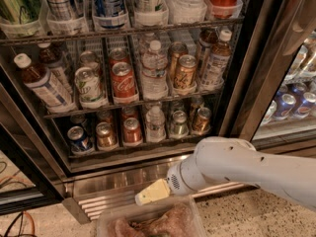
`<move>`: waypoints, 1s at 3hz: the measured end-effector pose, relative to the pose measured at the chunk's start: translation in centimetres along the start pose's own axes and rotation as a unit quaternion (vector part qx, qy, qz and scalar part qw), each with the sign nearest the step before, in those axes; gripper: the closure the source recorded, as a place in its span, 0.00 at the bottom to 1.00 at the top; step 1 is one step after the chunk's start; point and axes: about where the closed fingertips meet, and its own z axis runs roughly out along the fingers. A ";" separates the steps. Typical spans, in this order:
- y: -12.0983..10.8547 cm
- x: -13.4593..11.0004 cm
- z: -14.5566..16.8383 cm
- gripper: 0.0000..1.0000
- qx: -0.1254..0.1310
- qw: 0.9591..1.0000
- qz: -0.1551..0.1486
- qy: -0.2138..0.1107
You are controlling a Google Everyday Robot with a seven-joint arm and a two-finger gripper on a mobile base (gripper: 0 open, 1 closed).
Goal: Pick coke can from bottom shelf of fridge
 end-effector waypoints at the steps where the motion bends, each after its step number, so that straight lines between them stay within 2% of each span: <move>1: 0.4 0.0 0.9 0.00 0.000 1.000 -0.009 -0.008; 2: 0.0 0.1 3.2 0.00 0.011 1.000 -0.013 -0.015; 3: -1.7 -1.9 4.2 0.00 0.057 0.997 -0.027 -0.052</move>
Offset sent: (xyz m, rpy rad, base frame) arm 0.0533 0.0560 -0.0561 0.0453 -0.1250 -0.1943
